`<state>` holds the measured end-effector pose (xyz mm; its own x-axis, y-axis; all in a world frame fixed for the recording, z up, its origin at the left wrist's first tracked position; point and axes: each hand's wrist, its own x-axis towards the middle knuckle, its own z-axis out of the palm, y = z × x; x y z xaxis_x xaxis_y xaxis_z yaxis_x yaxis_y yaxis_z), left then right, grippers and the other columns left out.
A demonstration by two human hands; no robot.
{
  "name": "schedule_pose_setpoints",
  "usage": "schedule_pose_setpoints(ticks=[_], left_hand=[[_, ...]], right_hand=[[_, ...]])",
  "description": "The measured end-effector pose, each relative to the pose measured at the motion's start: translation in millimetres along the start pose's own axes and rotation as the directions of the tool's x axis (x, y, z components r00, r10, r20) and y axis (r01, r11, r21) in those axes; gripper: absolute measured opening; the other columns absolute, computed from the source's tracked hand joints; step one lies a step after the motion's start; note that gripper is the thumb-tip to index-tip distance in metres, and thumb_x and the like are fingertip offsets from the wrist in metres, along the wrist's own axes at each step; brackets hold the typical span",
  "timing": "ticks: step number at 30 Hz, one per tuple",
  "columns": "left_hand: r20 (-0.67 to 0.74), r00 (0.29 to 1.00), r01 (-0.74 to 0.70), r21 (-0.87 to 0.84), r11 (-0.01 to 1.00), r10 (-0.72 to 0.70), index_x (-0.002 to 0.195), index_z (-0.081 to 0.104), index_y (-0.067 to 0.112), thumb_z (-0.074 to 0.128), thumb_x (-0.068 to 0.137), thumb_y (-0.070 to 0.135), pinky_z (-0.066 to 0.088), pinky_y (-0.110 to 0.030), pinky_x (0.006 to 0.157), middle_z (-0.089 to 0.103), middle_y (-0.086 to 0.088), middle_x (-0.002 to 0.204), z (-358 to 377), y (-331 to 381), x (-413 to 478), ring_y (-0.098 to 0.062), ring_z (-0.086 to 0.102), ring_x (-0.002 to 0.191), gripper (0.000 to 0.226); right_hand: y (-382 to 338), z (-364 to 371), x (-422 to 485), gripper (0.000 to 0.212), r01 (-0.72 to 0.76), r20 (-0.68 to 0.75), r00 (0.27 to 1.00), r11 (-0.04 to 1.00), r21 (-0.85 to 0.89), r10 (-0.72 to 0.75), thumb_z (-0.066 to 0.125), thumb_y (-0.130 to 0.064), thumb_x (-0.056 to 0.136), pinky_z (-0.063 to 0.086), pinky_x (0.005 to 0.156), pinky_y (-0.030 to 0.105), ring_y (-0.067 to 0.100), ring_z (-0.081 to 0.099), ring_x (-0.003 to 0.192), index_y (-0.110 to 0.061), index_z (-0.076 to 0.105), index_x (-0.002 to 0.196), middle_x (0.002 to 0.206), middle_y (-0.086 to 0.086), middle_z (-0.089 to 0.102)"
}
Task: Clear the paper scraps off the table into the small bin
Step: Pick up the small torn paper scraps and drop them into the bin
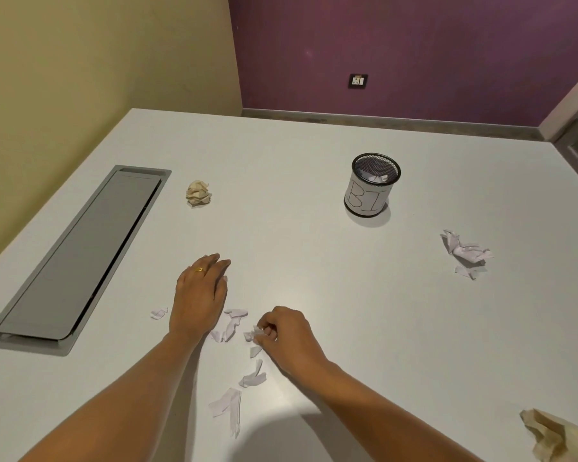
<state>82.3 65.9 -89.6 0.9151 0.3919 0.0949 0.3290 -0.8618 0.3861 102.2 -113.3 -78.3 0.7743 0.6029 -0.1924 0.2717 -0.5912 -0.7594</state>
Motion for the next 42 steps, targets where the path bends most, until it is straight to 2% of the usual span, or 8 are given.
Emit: schedule_pose_setpoints(ticks=[10,17,21,25,29,34,38,42], left_hand=[[-0.05,0.999,0.003,-0.027,1.0,-0.005,0.119,0.059,0.013,0.044,0.092,0.009,0.035,-0.045,0.106,0.055,-0.008,0.133,3.9,0.4,-0.1,-0.026,0.048,0.126,0.031],[-0.067,0.998,0.004,-0.024,1.0,-0.006,0.118,0.06,0.013,0.046,0.091,0.007,0.037,-0.045,0.104,0.057,-0.008,0.131,5.2,0.6,0.5,-0.026,0.05,0.124,0.03],[-0.059,0.998,0.018,-0.014,1.0,-0.019,0.118,0.06,0.014,0.045,0.092,0.009,0.037,-0.044,0.105,0.056,-0.007,0.131,5.8,0.2,1.5,-0.026,0.05,0.124,0.03],[-0.065,0.998,0.014,-0.006,1.0,-0.014,0.118,0.06,0.014,0.046,0.092,0.008,0.036,-0.044,0.104,0.056,-0.007,0.131,6.0,0.2,1.1,-0.026,0.05,0.124,0.03],[-0.06,0.998,0.028,-0.009,1.0,-0.029,0.118,0.06,0.015,0.046,0.092,0.009,0.036,-0.044,0.104,0.057,-0.007,0.131,6.4,0.0,0.7,-0.026,0.05,0.124,0.03],[-0.061,0.998,0.028,-0.008,1.0,-0.029,0.118,0.06,0.015,0.046,0.092,0.009,0.036,-0.043,0.104,0.057,-0.006,0.131,7.2,-0.8,1.2,-0.025,0.05,0.123,0.029],[-0.057,0.998,0.021,-0.015,1.0,-0.022,0.117,0.06,0.014,0.034,0.09,0.02,0.039,-0.046,0.105,0.057,-0.007,0.13,5.8,-0.1,1.2,-0.025,0.051,0.123,0.038],[-0.063,0.998,0.027,-0.005,1.0,-0.027,0.117,0.06,0.015,0.033,0.089,0.022,0.038,-0.045,0.105,0.057,-0.006,0.13,5.6,0.7,0.6,-0.025,0.051,0.123,0.04]], right_hand=[[2.6,-21.0,9.7,0.013,-0.157,-0.047,0.984,0.964,0.213,0.171,0.07,-0.017,0.078,0.035,0.056,0.014,-0.002,0.045,0.052,-0.009,0.073,0.089,0.067,-0.002,0.062],[0.2,-89.4,46.4,0.007,-0.11,-0.305,0.932,0.956,0.272,0.194,0.071,-0.019,0.08,0.044,0.05,0.016,-0.002,0.05,0.042,-0.012,0.073,0.082,0.07,-0.004,0.065],[-5.3,-136.7,75.9,0.012,-0.046,-0.532,0.839,0.989,0.139,0.113,0.068,-0.022,0.082,0.039,0.059,0.02,0.002,0.051,0.052,-0.014,0.073,0.089,0.079,-0.004,0.069],[-1.8,-178.9,102.4,0.017,-0.142,-0.68,0.717,0.987,0.072,0.153,0.064,-0.027,0.084,0.042,0.073,0.028,0.023,0.064,0.086,-0.018,0.072,0.095,0.094,0.004,0.074],[2.1,-206.2,125.2,0.015,-0.217,-0.749,0.637,0.975,0.051,0.18,0.064,-0.031,0.084,0.039,0.069,0.027,0.026,0.064,0.086,-0.019,0.07,0.09,0.091,0.004,0.072],[14.2,-222.2,141.7,0.016,-0.298,-0.778,0.59,0.954,0.037,0.214,0.066,-0.019,0.083,0.036,0.065,0.027,0.025,0.062,0.079,-0.02,0.051,0.078,0.09,0.006,0.068],[22.7,-229.3,147.6,0.006,-0.397,-0.767,0.59,0.918,-0.005,0.251,0.067,-0.018,0.083,0.038,0.068,0.028,0.03,0.062,0.088,-0.015,0.063,0.085,0.096,0.011,0.069],[28.5,-229.7,148.8,0.011,-0.404,-0.748,0.599,0.915,0.025,0.285,0.069,-0.022,0.081,0.04,0.07,0.028,0.03,0.063,0.092,-0.015,0.068,0.09,0.098,0.01,0.07]])
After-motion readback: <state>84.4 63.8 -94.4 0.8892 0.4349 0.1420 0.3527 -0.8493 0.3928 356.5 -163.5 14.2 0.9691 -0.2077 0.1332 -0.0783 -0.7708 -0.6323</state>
